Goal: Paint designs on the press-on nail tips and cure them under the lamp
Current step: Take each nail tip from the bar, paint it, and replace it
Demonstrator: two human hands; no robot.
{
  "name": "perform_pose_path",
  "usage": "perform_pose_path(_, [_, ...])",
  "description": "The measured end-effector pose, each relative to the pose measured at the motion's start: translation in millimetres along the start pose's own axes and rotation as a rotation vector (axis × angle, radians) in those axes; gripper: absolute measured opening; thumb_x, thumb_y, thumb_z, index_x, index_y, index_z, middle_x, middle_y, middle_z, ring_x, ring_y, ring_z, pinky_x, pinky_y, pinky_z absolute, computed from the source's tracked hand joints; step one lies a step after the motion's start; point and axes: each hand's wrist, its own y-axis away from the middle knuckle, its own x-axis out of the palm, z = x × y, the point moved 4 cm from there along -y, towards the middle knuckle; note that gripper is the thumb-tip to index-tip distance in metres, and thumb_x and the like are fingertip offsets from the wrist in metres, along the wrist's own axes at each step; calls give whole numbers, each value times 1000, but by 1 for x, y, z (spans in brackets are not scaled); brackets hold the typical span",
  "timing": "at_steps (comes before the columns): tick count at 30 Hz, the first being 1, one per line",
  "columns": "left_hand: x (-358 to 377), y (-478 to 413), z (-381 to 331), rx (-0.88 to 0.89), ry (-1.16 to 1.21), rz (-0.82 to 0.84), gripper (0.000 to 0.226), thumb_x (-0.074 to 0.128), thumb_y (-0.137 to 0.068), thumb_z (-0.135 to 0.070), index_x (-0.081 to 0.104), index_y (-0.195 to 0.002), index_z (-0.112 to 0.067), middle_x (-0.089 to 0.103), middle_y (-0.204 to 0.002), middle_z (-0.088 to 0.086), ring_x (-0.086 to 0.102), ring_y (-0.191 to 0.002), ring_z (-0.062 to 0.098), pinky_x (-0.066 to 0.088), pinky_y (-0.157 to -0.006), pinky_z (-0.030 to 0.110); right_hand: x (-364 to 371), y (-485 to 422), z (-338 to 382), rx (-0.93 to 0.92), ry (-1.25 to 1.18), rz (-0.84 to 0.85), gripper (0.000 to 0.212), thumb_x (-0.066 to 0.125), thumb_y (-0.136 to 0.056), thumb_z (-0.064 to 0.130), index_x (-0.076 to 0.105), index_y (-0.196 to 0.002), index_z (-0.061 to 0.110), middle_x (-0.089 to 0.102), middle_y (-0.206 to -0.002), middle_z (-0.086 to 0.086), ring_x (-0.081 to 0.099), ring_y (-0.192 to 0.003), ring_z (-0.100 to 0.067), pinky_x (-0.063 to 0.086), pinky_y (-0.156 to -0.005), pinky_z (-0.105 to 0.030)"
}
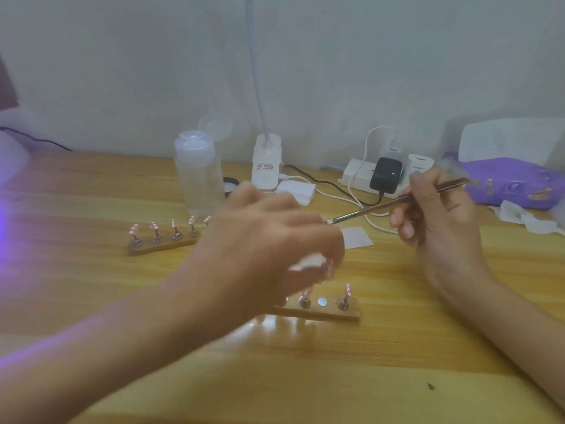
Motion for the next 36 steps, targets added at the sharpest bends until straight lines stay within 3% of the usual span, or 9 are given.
perform_pose_path(3, [-13, -13, 34, -130, 314, -66, 5, 71, -89, -24, 69, -87, -28, 70, -83, -20, 63, -75, -2, 42, -71, 15, 10, -3, 18, -112, 131, 62, 29, 59, -92, 38, 48, -73, 19, 60, -51, -4, 44, -36, -12, 33, -38, -15])
perform_pose_path(6, [2, -21, 61, -270, 642, -106, 7, 75, -87, -11, 69, -84, -15, 74, -85, -7, 65, -69, 1, 38, -57, 3, 26, -4, 21, -141, 253, 115, 33, 60, -92, 35, 47, -75, 9, 55, -49, -8, 42, -36, -15, 32, -36, -19])
perform_pose_path(9, [30, -15, 76, -397, 792, -108, 6, 76, -86, -17, 70, -85, -18, 73, -88, -9, 62, -68, 2, 42, -61, 9, 39, -2, 17, -168, 311, 145, 34, 60, -92, 33, 47, -73, 8, 49, -50, -16, 38, -38, -18, 31, -39, -17])
perform_pose_path(13, [56, 5, 78, -468, 972, -187, 4, 74, -88, -19, 70, -88, -17, 71, -90, -8, 62, -71, 7, 52, -65, 23, 42, 0, 7, -153, 346, 150, 35, 62, -91, 37, 50, -71, 11, 50, -48, -8, 41, -38, -15, 34, -42, -16])
perform_pose_path(17, [62, 12, 77, -530, 1058, -287, 5, 76, -83, -28, 71, -81, -28, 71, -90, -10, 61, -70, 4, 52, -66, 19, 37, 4, -11, -88, 274, 64, 33, 60, -91, 37, 48, -72, 14, 50, -46, -1, 40, -36, -15, 32, -39, -20])
perform_pose_path(24, [67, 13, 79, -578, 1022, -260, 10, 75, -76, -41, 70, -80, -33, 70, -95, -13, 64, -80, 3, 48, -71, 14, 22, -3, -23, 4, 70, -179, 33, 58, -93, 43, 54, -66, 25, 47, -43, 4, 35, -33, -8, 29, -35, -17])
perform_pose_path(29, [68, 14, 82, -589, 1050, -245, 9, 78, -82, -24, 70, -86, -25, 71, -91, -12, 64, -73, 5, 53, -67, 23, 13, -7, -28, 68, -13, -266, 40, 54, -100, 36, 55, -63, 23, 47, -43, 4, 35, -33, -6, 28, -35, -16])
perform_pose_path(32, [67, 14, 82, -562, 1054, -242, 12, 80, -81, -19, 69, -87, -17, 73, -89, -10, 63, -69, 3, 52, -64, 21, 11, -8, -30, 105, -70, -269, 37, 57, -98, 36, 55, -64, 21, 48, -43, 3, 35, -33, -6, 28, -35, -15])
perform_pose_path(36, [66, 16, 81, -567, 998, -246, 10, 80, -81, -22, 70, -82, -21, 73, -88, -14, 58, -63, 3, 48, -61, 15, 11, -9, -33, 146, -147, -256, 37, 57, -99, 31, 57, -64, 19, 52, -47, 2, 40, -37, -7, 32, -38, -15])
